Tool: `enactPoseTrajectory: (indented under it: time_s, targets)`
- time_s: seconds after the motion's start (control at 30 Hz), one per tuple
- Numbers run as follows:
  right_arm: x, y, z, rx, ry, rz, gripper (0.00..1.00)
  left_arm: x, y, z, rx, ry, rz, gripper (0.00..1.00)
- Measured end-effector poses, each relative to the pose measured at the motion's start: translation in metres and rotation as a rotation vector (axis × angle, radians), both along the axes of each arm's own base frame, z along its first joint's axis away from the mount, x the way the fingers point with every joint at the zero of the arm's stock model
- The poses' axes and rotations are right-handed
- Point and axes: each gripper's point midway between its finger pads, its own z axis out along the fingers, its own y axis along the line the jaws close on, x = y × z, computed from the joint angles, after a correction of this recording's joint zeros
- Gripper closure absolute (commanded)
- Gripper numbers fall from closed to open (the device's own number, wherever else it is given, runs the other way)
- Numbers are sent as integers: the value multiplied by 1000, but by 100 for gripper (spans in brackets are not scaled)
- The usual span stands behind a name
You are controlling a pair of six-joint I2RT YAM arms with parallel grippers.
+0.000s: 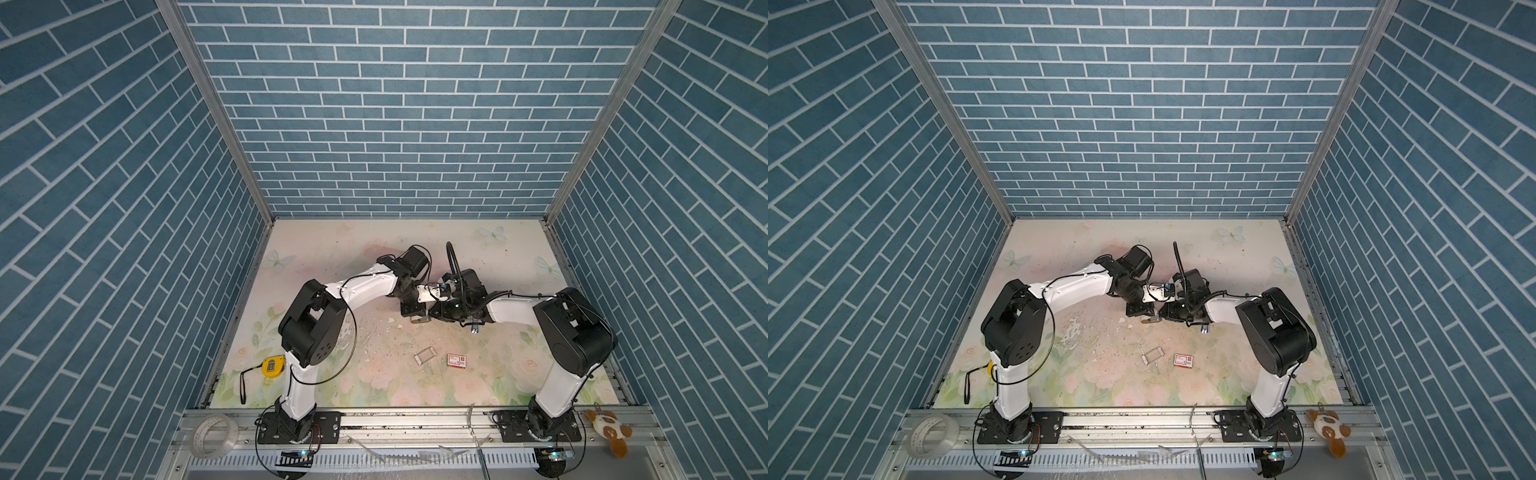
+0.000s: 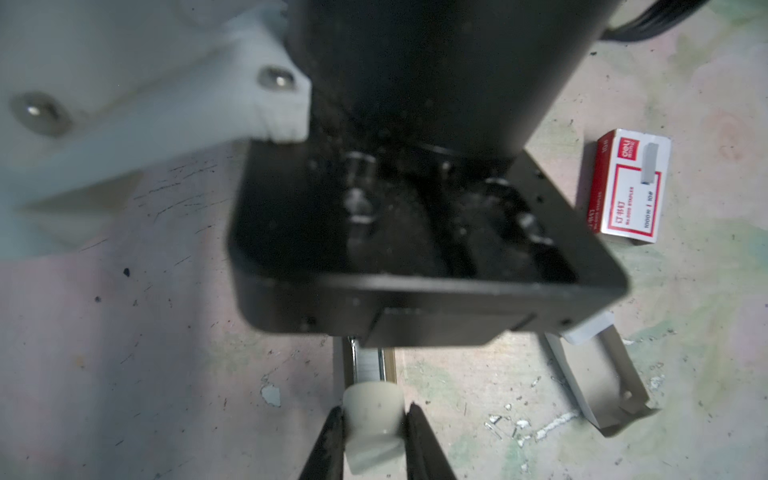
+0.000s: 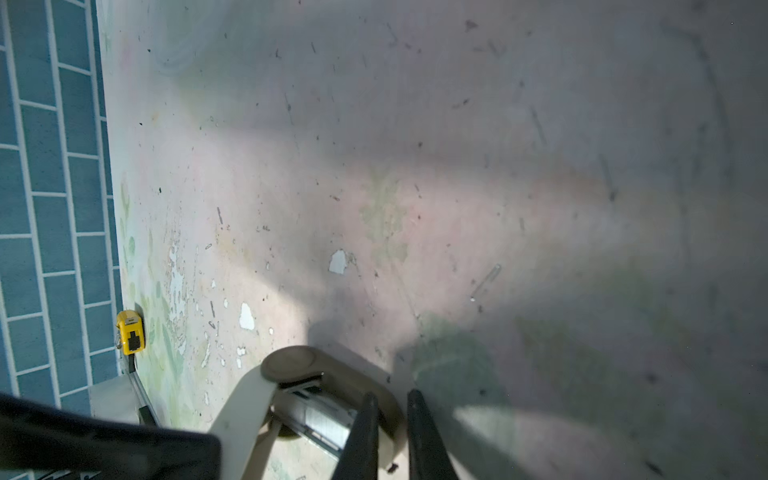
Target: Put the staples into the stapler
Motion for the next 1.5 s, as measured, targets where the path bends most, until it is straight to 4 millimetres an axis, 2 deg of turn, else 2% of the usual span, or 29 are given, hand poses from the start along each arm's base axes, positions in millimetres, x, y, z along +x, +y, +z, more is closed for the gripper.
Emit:
enactPoseTrajectory:
  time_s: [0.6,1.1,1.23,1.5]
  targets:
    - [8,-5,0,33,-3,-54,84,-2,-1,-3,25,-14,-5,89]
    - [25,-38,3,27,-8,-156,84,-1,-2,-5,43,-12,-3,89]
    - [29,-49,16,25,-19,-187,84,0,-6,-8,50,-12,-7,89]
    - [46,-72,67,40,-103,-262,84,0,-12,-13,89,-27,-19,91]
